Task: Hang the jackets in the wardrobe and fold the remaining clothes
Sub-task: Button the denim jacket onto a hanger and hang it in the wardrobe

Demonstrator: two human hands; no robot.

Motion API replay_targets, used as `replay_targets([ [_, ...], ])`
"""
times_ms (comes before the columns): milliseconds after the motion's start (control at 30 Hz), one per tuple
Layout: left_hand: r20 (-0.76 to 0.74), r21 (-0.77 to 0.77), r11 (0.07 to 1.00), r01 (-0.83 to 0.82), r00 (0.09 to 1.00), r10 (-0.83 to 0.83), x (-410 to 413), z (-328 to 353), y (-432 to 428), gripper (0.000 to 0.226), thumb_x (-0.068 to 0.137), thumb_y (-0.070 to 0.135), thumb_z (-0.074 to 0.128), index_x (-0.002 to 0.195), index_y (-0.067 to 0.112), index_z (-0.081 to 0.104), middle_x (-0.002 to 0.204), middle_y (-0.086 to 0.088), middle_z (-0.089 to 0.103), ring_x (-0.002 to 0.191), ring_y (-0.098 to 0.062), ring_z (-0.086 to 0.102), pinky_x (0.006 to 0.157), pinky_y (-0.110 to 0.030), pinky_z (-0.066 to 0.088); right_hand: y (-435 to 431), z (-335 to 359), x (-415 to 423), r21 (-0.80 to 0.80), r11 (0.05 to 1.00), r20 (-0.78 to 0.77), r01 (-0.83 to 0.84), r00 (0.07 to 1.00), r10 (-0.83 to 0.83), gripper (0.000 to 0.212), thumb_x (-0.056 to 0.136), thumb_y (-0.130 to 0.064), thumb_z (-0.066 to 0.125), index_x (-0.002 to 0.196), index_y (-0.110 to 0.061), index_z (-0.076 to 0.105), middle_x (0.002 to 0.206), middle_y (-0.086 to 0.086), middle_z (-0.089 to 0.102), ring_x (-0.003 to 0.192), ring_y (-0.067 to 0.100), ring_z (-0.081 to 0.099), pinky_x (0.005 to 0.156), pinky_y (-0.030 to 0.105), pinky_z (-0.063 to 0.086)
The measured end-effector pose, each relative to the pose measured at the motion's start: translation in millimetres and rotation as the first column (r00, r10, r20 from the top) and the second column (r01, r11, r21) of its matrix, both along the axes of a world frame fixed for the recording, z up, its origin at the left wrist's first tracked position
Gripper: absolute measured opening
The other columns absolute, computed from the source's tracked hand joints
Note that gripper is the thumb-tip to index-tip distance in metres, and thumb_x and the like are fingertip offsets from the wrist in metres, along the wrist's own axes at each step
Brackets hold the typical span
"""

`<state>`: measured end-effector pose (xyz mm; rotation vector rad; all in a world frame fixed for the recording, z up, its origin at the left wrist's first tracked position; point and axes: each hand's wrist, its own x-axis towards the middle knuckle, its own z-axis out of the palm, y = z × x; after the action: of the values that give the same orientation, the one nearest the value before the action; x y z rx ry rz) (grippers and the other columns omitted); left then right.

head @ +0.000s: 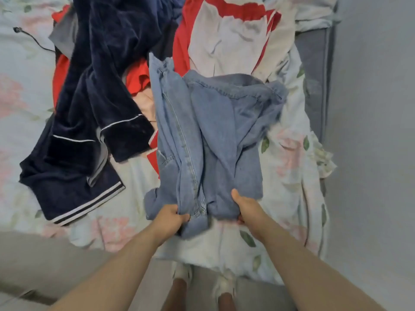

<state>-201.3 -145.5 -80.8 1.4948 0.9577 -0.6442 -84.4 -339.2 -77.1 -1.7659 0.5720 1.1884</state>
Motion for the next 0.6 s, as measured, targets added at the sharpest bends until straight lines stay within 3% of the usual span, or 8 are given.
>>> replay_targets([
  [133, -0.141, -0.128, 0.977, 0.171, 0.972, -0.189, -59, 9, -19, 0.042, 0.079, -0.008, 0.052, 0.056, 0.02, 0.03, 0.057, -0.004, 0.029, 0.056, -0.016, 0.023, 0.059, -0.03, 0.02, -40, 7, -55, -0.096, 0.991, -0.125, -0.091, 0.989, 0.079, 0.034, 0.1, -0.047, 0.05, 0.103, -0.015, 0.061, 0.088, 0.002, 0.057, 0.069, 0.017, 0.049, 0.052, 0.025, 0.037],
  [200, -0.213, -0.184, 0.951, 0.249, 0.934, -0.286, -73, 14, -22, 0.037, 0.069, -0.004, 0.055, 0.054, 0.02, 0.03, 0.056, -0.004, 0.028, 0.056, -0.017, 0.023, 0.061, -0.032, 0.02, -53, 11, -69, -0.123, 0.991, -0.172, -0.058, 0.984, 0.037, 0.031, 0.1, -0.043, 0.052, 0.087, -0.015, 0.057, 0.074, -0.001, 0.05, 0.06, 0.016, 0.044, 0.049, 0.025, 0.034],
  [267, -0.239, -0.179, 0.951, 0.254, 0.926, -0.292, -73, 17, -20, 0.018, 0.062, 0.004, 0.06, 0.059, 0.013, 0.045, 0.058, -0.003, 0.046, 0.056, -0.018, 0.041, 0.06, -0.028, 0.03, -60, 12, -71, -0.14, 0.988, -0.147, -0.068, 0.988, 0.048, 0.028, 0.101, -0.035, 0.053, 0.079, -0.019, 0.054, 0.071, -0.003, 0.048, 0.059, 0.012, 0.044, 0.05, 0.023, 0.037],
  [300, -0.218, -0.123, 0.974, 0.189, 0.953, -0.212, -69, 15, -18, 0.013, 0.064, 0.01, 0.065, 0.071, 0.01, 0.054, 0.068, 0.0, 0.059, 0.063, -0.016, 0.054, 0.062, -0.027, 0.039, -61, 10, -68, -0.174, 0.975, -0.101, -0.141, 0.987, 0.125, 0.025, 0.1, -0.029, 0.053, 0.077, -0.02, 0.053, 0.074, -0.003, 0.05, 0.062, 0.012, 0.046, 0.057, 0.024, 0.041],
  [367, -0.123, 0.072, 0.994, -0.084, 0.988, 0.092, -50, 10, -12, 0.033, 0.077, 0.021, 0.076, 0.101, 0.009, 0.057, 0.095, -0.003, 0.067, 0.085, -0.017, 0.064, 0.069, -0.03, 0.047, -55, 5, -55, -0.312, 0.899, 0.057, -0.308, 0.938, 0.341, 0.014, 0.096, -0.023, 0.052, 0.083, -0.017, 0.054, 0.088, 0.003, 0.058, 0.077, 0.019, 0.055, 0.075, 0.03, 0.044],
  [433, 0.02, 0.152, 0.92, -0.361, 0.932, 0.362, -22, 8, -4, 0.048, 0.08, 0.025, 0.081, 0.111, 0.009, 0.049, 0.103, -0.002, 0.063, 0.089, -0.014, 0.063, 0.07, -0.028, 0.049, -36, 8, -34, -0.361, 0.887, 0.237, -0.289, 0.891, 0.387, 0.03, 0.092, -0.036, 0.056, 0.111, -0.014, 0.057, 0.115, 0.006, 0.062, 0.105, 0.027, 0.059, 0.091, 0.036, 0.047],
  [533, 0.061, 0.136, 0.878, -0.459, 0.888, 0.455, 7, -3, 3, 0.067, 0.073, 0.021, 0.087, 0.123, 0.011, 0.044, 0.11, -0.001, 0.06, 0.098, -0.022, 0.063, 0.087, -0.041, 0.054, 4, 11, -4, -0.2, 0.951, 0.396, -0.234, 0.869, 0.297, 0.07, 0.078, -0.06, 0.066, 0.134, -0.019, 0.05, 0.131, 0.002, 0.057, 0.119, 0.024, 0.055, 0.101, 0.044, 0.047],
  [600, 0.037, 0.146, 0.896, -0.419, 0.908, 0.418, 13, -12, 5, 0.055, 0.078, 0.009, 0.082, 0.124, 0.008, 0.052, 0.115, -0.007, 0.065, 0.101, -0.028, 0.064, 0.095, -0.047, 0.053, 22, 5, 9, -0.145, 0.962, 0.391, -0.229, 0.88, 0.269, 0.065, 0.083, -0.044, 0.071, 0.136, -0.014, 0.048, 0.129, 0.002, 0.056, 0.12, 0.025, 0.055, 0.099, 0.033, 0.045],
])
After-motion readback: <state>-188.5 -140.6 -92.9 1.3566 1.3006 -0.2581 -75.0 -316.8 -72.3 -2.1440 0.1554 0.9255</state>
